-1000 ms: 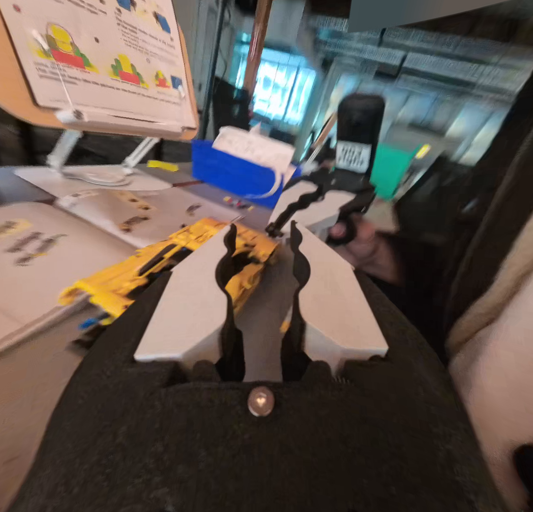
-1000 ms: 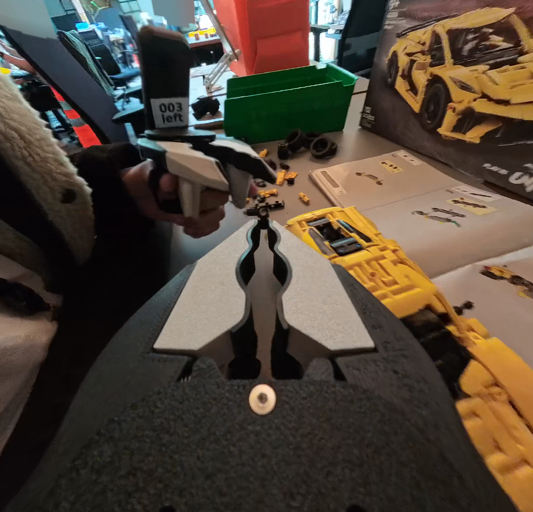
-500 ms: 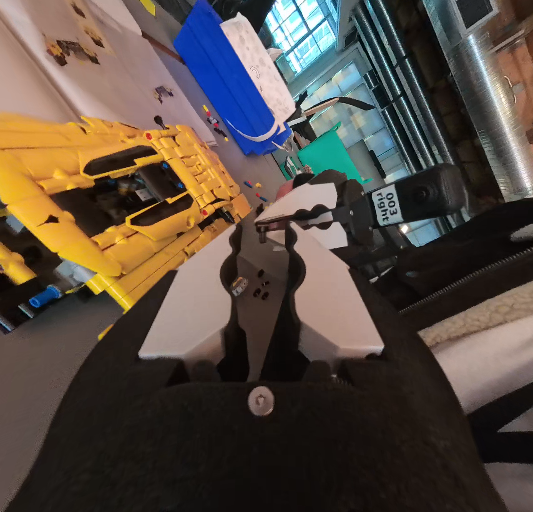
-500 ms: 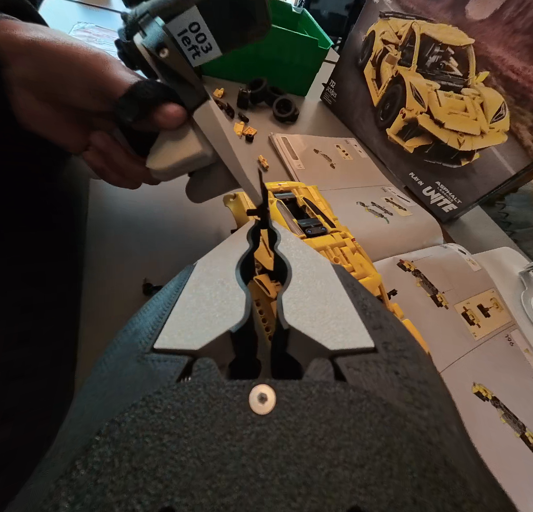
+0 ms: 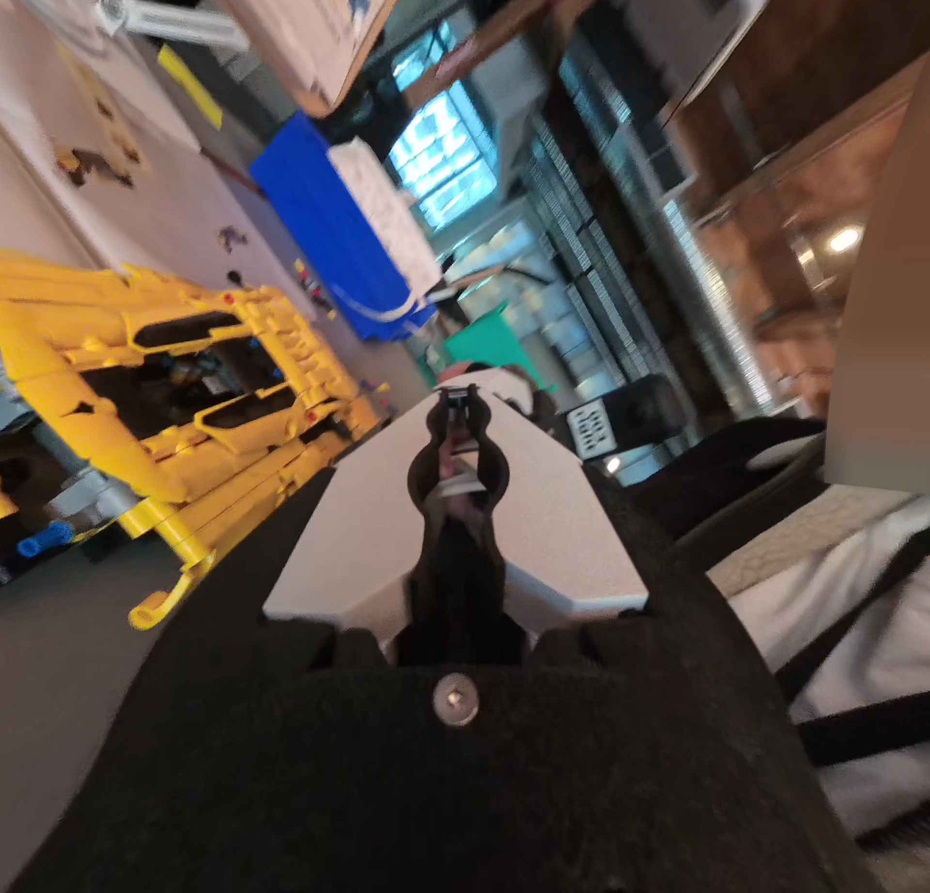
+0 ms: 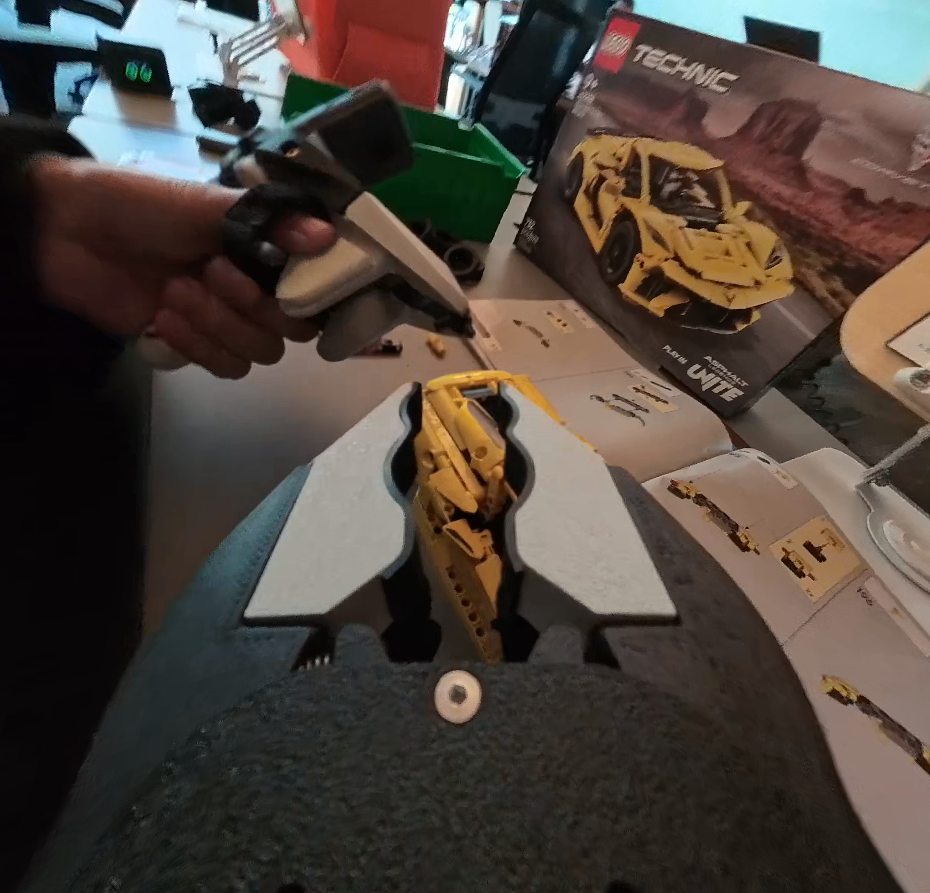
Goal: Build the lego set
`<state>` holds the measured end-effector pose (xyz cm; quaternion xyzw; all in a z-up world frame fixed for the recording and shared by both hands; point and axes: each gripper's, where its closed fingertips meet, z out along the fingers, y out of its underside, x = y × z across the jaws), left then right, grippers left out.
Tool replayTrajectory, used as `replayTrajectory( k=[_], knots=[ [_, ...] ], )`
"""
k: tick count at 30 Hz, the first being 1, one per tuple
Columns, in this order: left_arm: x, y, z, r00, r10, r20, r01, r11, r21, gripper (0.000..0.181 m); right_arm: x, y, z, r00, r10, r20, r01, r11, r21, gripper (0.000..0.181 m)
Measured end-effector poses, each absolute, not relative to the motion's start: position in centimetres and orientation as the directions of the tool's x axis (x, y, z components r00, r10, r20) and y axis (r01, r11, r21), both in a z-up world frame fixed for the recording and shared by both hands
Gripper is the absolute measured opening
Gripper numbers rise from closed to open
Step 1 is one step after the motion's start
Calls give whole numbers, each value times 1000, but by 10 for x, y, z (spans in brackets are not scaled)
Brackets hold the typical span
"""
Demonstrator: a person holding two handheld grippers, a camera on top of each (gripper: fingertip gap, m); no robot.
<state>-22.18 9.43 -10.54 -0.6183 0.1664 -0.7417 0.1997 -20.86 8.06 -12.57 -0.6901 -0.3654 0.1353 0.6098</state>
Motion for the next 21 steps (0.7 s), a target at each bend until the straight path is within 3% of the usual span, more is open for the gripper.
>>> replayTrajectory(
  k=[4,8,21],
  knots=[
    [-226,100,-94,-230,-462,857,184,-885,-428,6,-217,81,-109,733,662,158,203,8,-979,33],
    [-223,98,-88,-292,-412,863,217,-907,-360,7,-228,81,-102,746,627,222,225,76,-971,32],
    [-215,84,-85,-288,-462,839,192,-886,-422,6,-231,76,-99,748,611,258,244,108,-964,28]
  ],
)
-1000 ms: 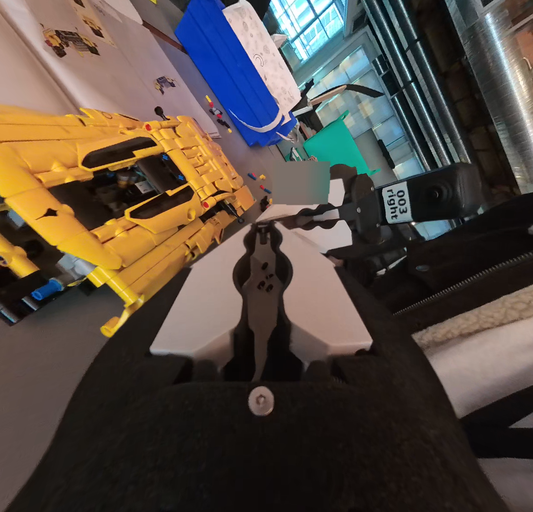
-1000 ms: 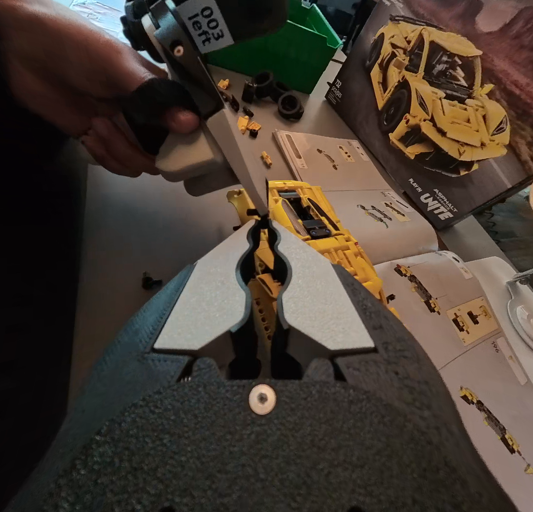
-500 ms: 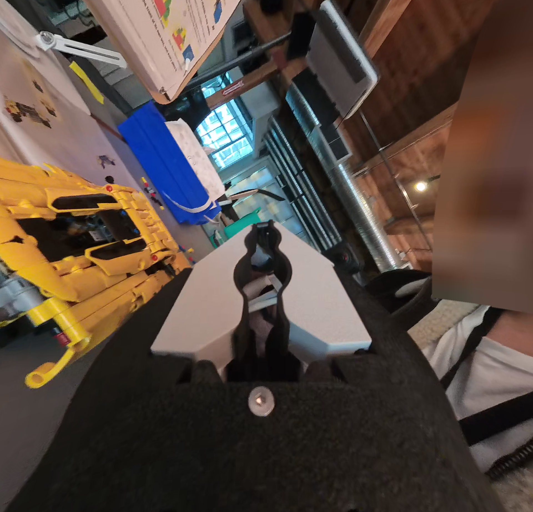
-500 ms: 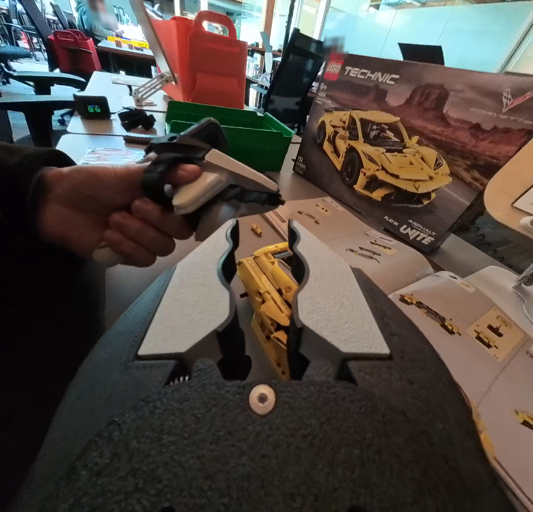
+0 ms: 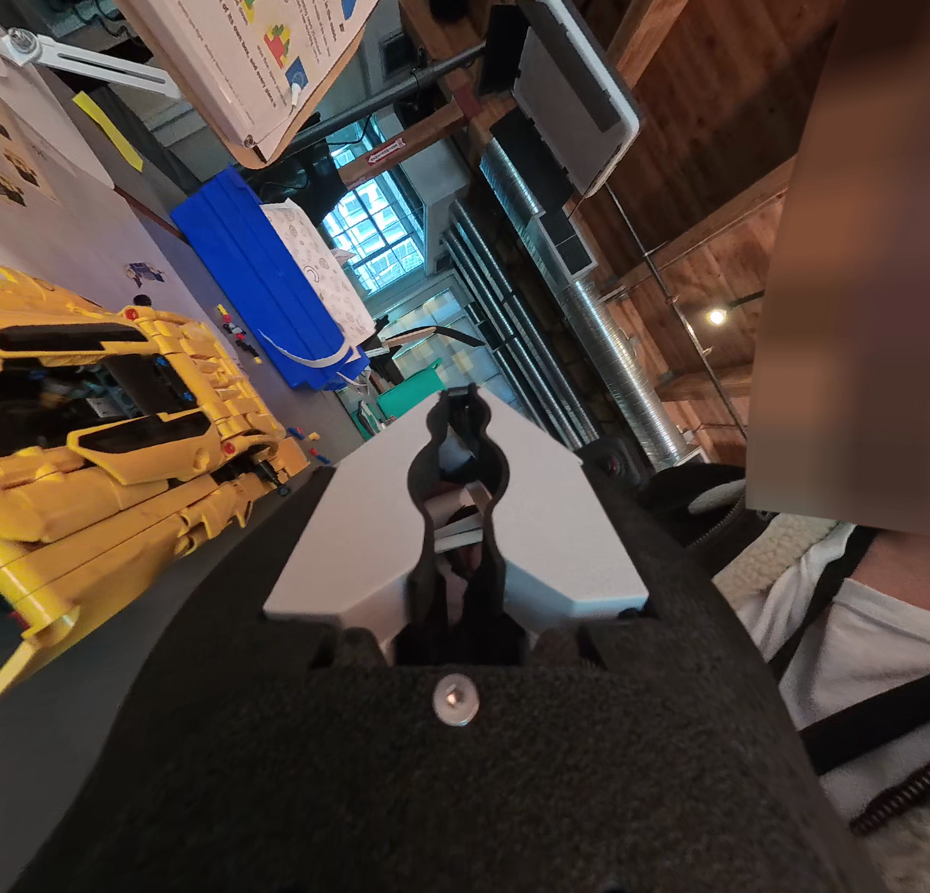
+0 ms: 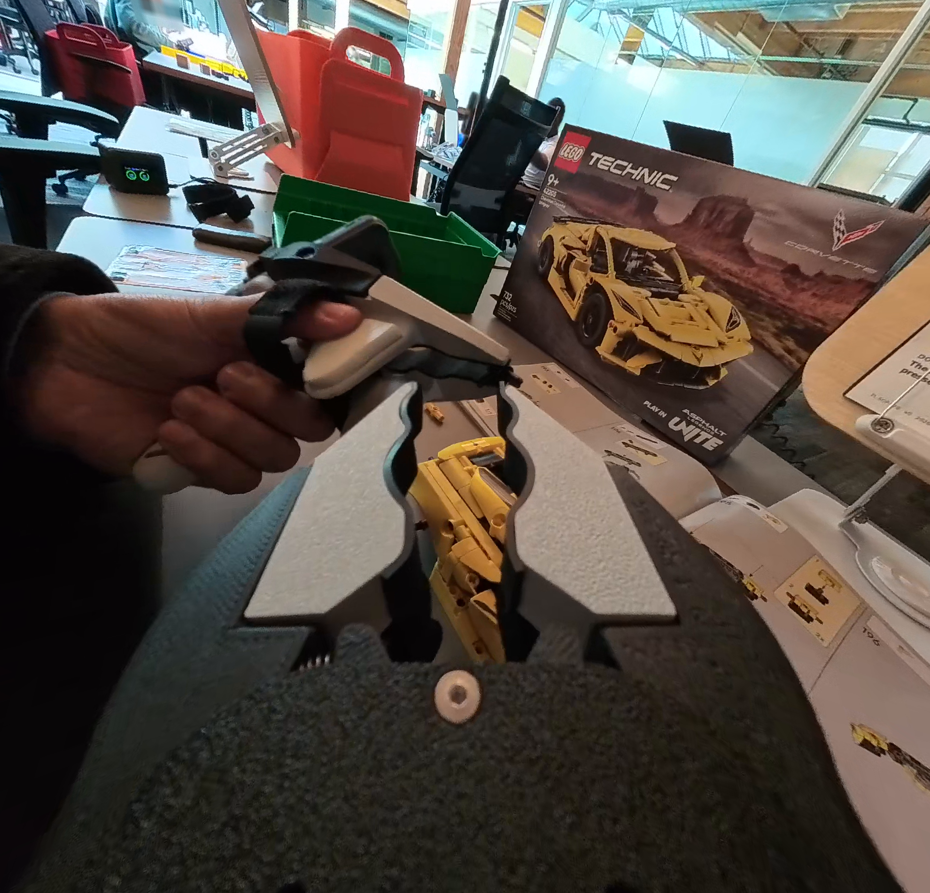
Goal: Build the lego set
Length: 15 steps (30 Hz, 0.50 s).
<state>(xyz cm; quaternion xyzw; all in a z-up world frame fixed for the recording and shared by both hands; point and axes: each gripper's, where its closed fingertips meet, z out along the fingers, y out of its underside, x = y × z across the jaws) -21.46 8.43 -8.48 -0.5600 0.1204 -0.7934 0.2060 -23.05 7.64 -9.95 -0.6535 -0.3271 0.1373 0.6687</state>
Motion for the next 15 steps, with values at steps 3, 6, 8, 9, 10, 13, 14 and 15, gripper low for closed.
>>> replayTrajectory(
  k=[3,6,8,9,10,13,14,15],
  knots=[
    [-214,80,-86,-229,-566,792,178,-824,-537,7,-229,75,-99,744,629,225,221,87,-971,22],
    [-214,76,-89,-126,-717,686,135,-697,-704,7,-231,72,-101,720,672,170,182,53,-982,23],
    [-214,74,-90,-69,-806,587,98,-591,-800,7,-233,69,-102,703,696,148,169,38,-985,27],
    [-216,73,-89,-53,-841,539,84,-541,-837,7,-236,66,-102,687,717,120,145,27,-989,30],
    [-217,71,-90,-36,-873,486,63,-487,-871,7,-239,63,-101,660,748,70,105,0,-994,33],
    [-222,69,-93,43,-970,241,-8,-242,-970,7,-235,61,-103,564,810,-161,-51,-160,-986,29],
    [-224,66,-92,48,-986,162,-16,-163,-987,7,-232,59,-97,506,824,-255,-134,-217,-967,26],
    [-226,65,-91,56,-994,89,-26,-91,-996,7,-229,56,-90,436,833,-341,-211,-274,-938,21]
  ],
)
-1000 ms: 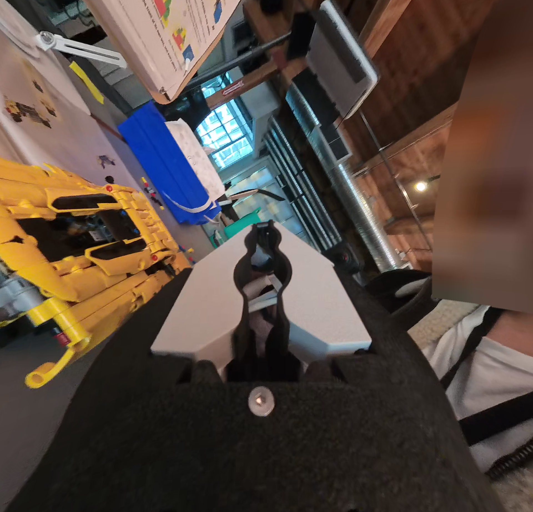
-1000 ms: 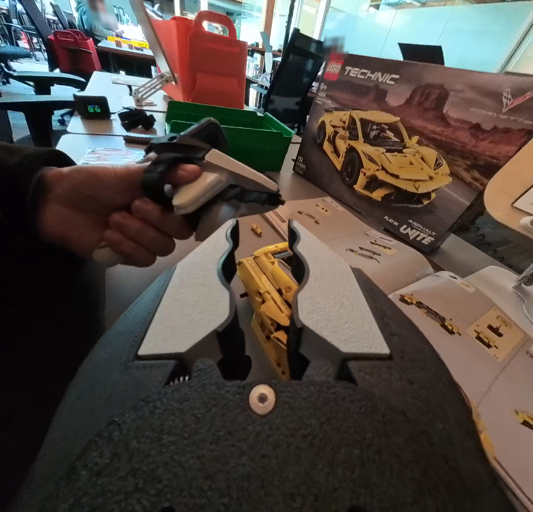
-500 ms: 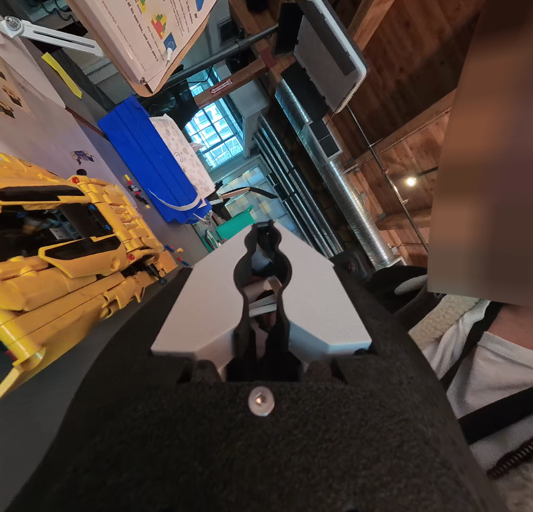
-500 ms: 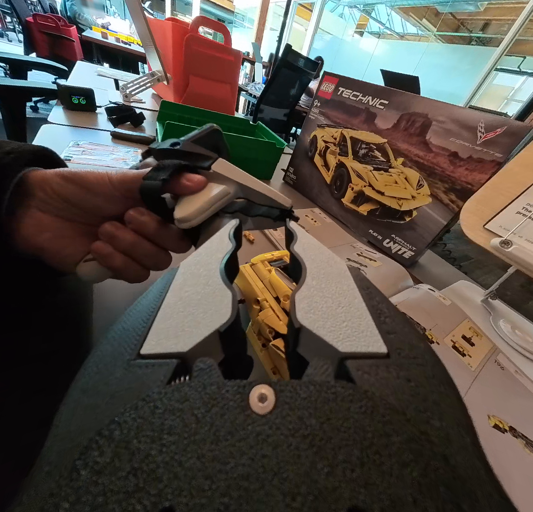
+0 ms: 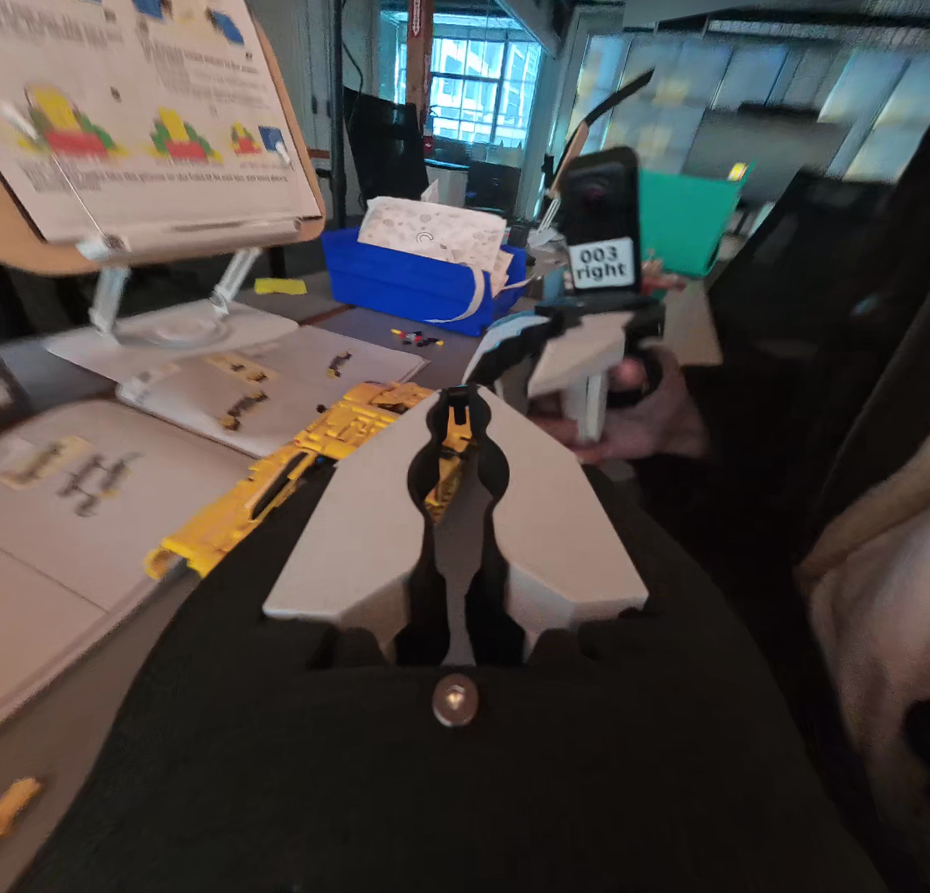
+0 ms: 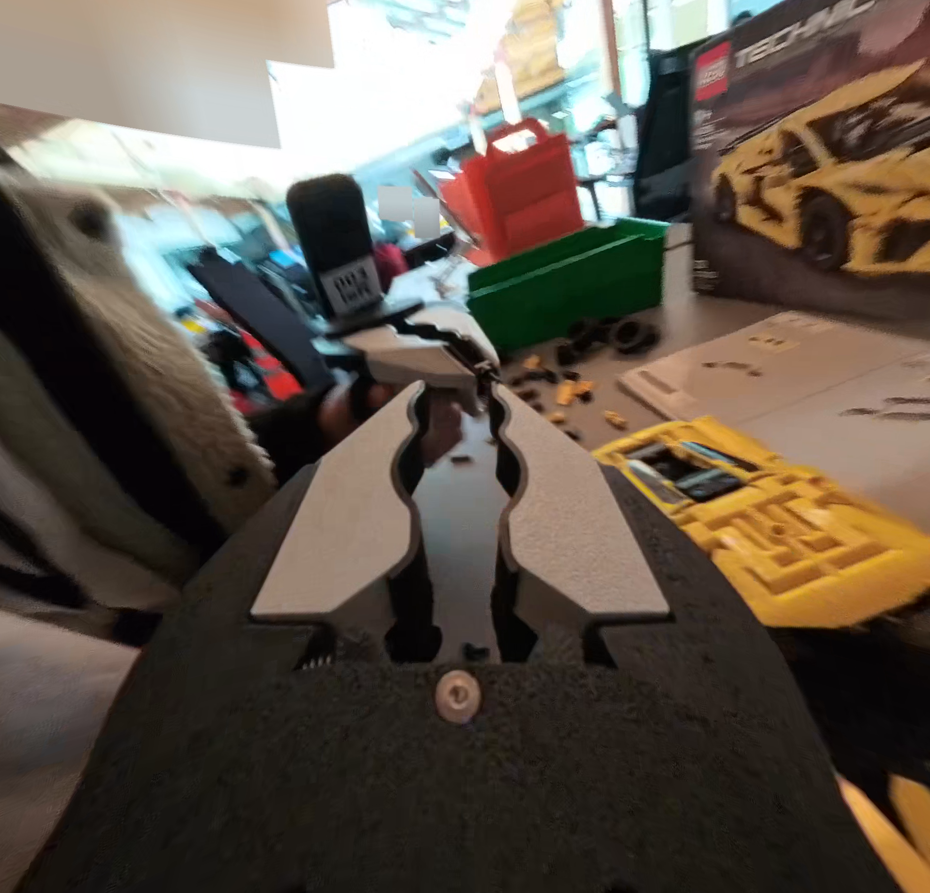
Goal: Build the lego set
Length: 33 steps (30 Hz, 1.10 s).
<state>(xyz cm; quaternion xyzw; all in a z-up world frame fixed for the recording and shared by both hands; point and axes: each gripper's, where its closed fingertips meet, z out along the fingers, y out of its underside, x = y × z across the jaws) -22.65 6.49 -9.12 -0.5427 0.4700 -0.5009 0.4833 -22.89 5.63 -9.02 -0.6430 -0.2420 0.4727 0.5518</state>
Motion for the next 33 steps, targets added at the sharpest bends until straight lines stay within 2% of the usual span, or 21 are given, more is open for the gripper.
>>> replayTrajectory(
  k=[3,5,7,13,17,20,24,28,30,33],
  knots=[
    [-231,58,-93,42,-992,-115,-80,112,-991,7,-229,50,-84,218,824,-523,-310,-450,-838,11],
    [-232,56,-94,47,-968,-247,-114,241,-964,7,-233,49,-86,102,783,-613,-324,-557,-765,10],
    [-233,52,-90,50,-939,-339,-111,332,-937,7,-236,49,-91,33,739,-673,-312,-632,-709,16],
    [-232,42,-88,34,-890,-454,-91,450,-888,7,-239,43,-86,-99,677,-729,-317,-716,-622,16],
    [-231,39,-94,18,-836,-548,-138,541,-830,7,-240,45,-94,-69,664,-744,-296,-726,-621,7],
    [-230,39,-98,10,-820,-572,-175,562,-808,7,-239,44,-99,-59,652,-756,-275,-739,-615,4],
    [-228,46,-106,31,-796,-604,-260,577,-774,7,-237,49,-105,40,678,-734,-266,-701,-662,3],
    [-227,47,-108,48,-820,-570,-284,536,-795,7,-236,51,-107,37,664,-747,-270,-713,-647,3],
    [-227,48,-108,60,-845,-531,-282,496,-821,7,-236,52,-107,20,650,-760,-279,-726,-628,3],
    [-226,49,-103,94,-932,-351,-210,326,-922,7,-234,53,-102,0,658,-753,-299,-718,-628,7]
  ],
)
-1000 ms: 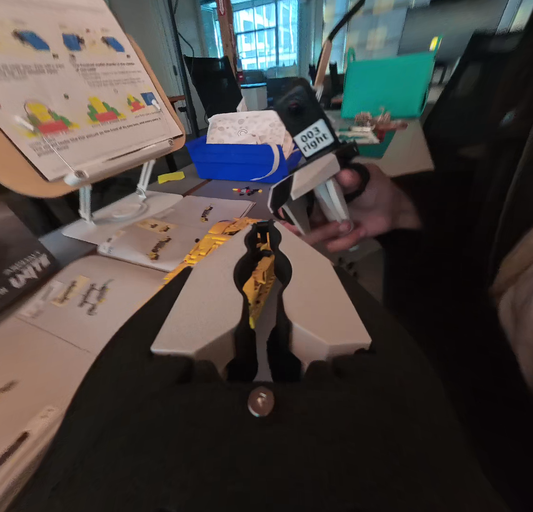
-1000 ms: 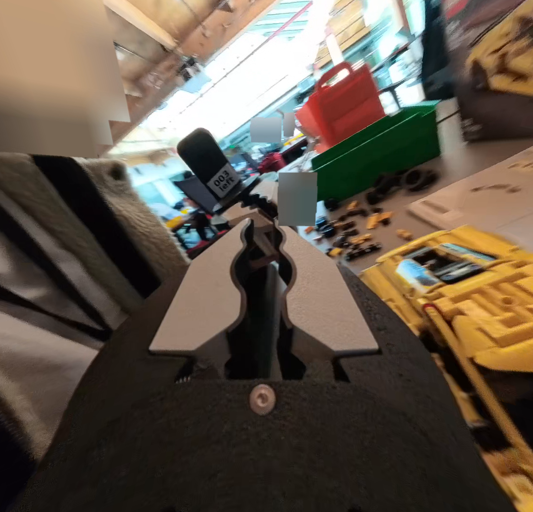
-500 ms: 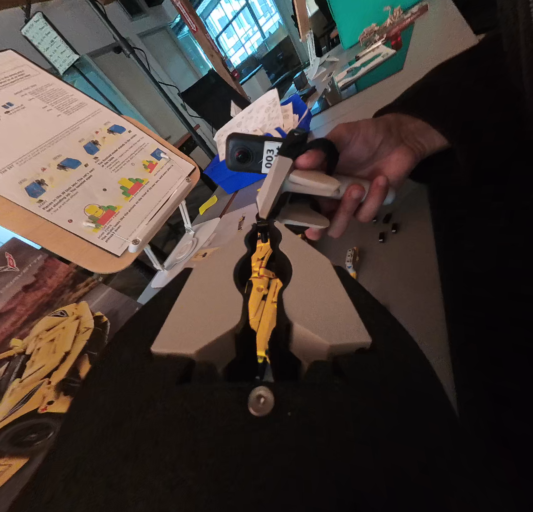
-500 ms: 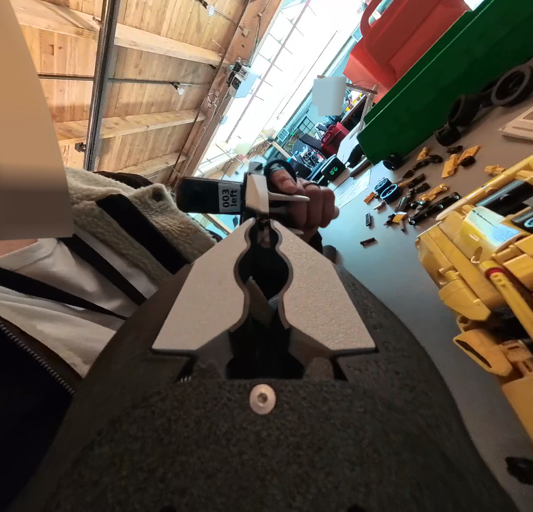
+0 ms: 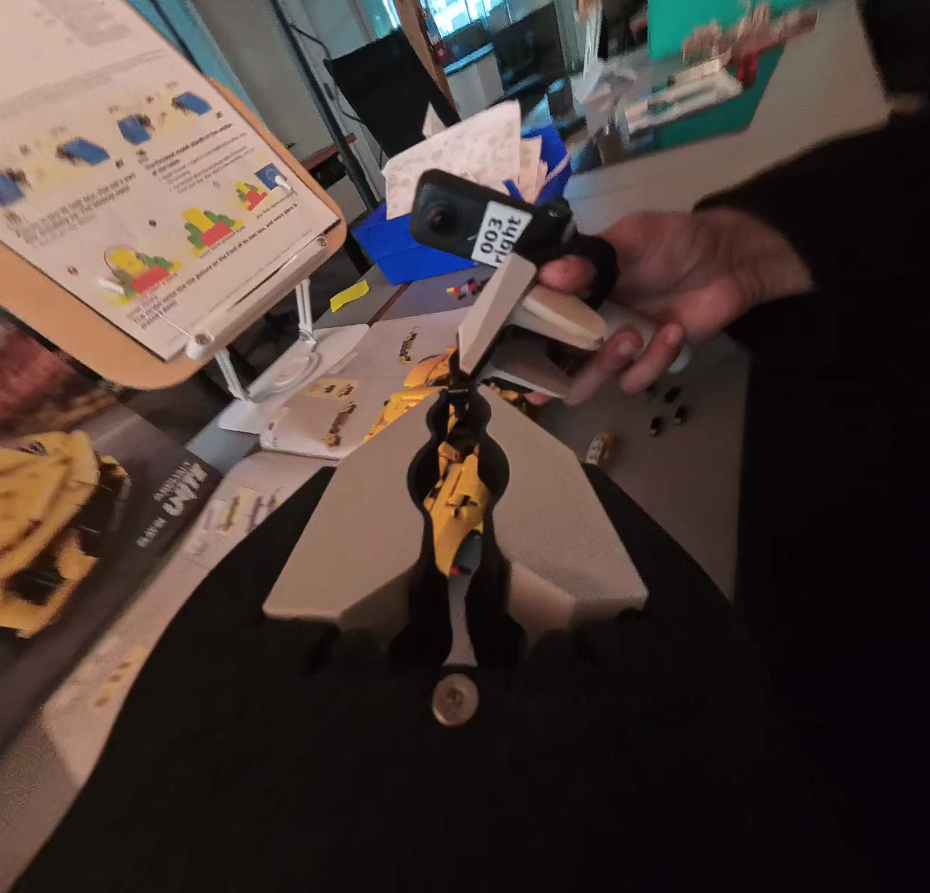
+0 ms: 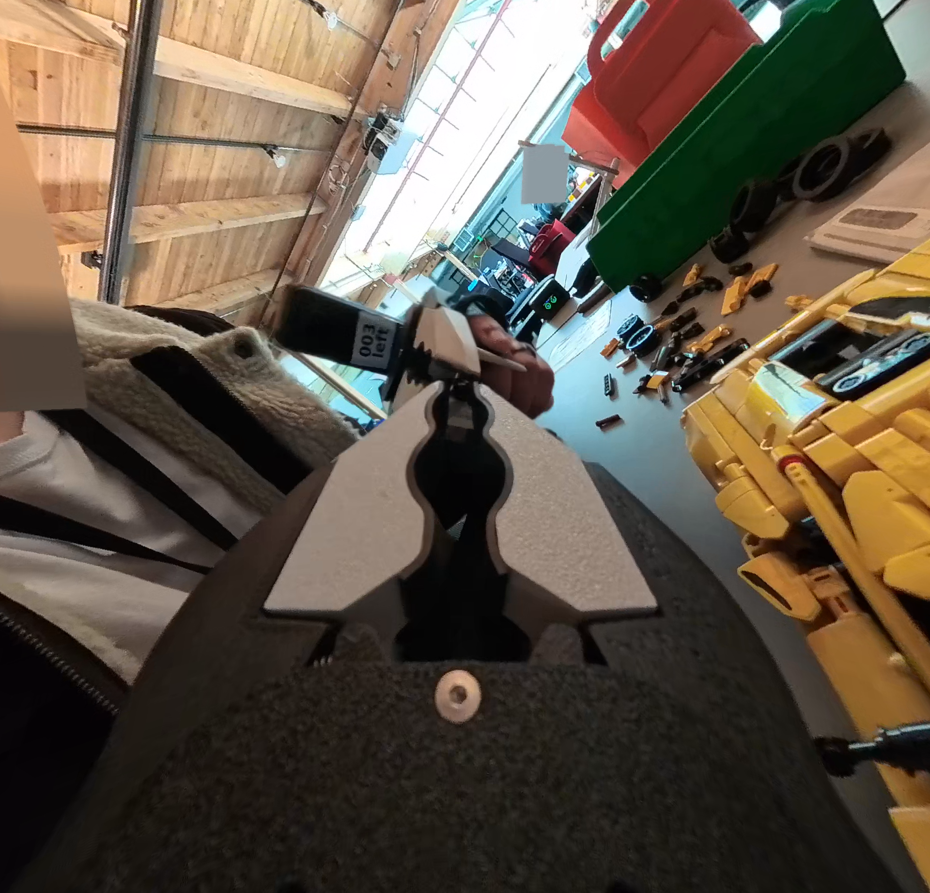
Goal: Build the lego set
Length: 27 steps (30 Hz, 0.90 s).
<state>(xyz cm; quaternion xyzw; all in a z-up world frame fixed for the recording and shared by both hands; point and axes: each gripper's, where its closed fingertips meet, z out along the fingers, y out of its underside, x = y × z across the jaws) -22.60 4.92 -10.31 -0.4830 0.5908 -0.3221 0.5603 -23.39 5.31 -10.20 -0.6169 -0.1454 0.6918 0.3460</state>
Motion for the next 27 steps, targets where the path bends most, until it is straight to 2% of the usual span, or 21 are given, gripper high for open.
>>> replayTrajectory(
  k=[5,17,24,27],
  knots=[
    [-224,47,-110,110,-899,-424,-239,390,-889,7,-235,52,-110,-4,621,-783,-275,-754,-597,5],
    [-224,46,-114,107,-882,-458,-251,422,-871,8,-234,50,-114,-49,560,-827,-243,-810,-534,3],
    [-225,39,-114,59,-896,-439,-217,418,-882,7,-237,43,-115,-127,500,-857,-199,-859,-471,3],
    [-225,41,-115,53,-931,-360,-220,341,-914,7,-236,45,-116,-94,529,-843,-208,-839,-503,3]
  ],
)
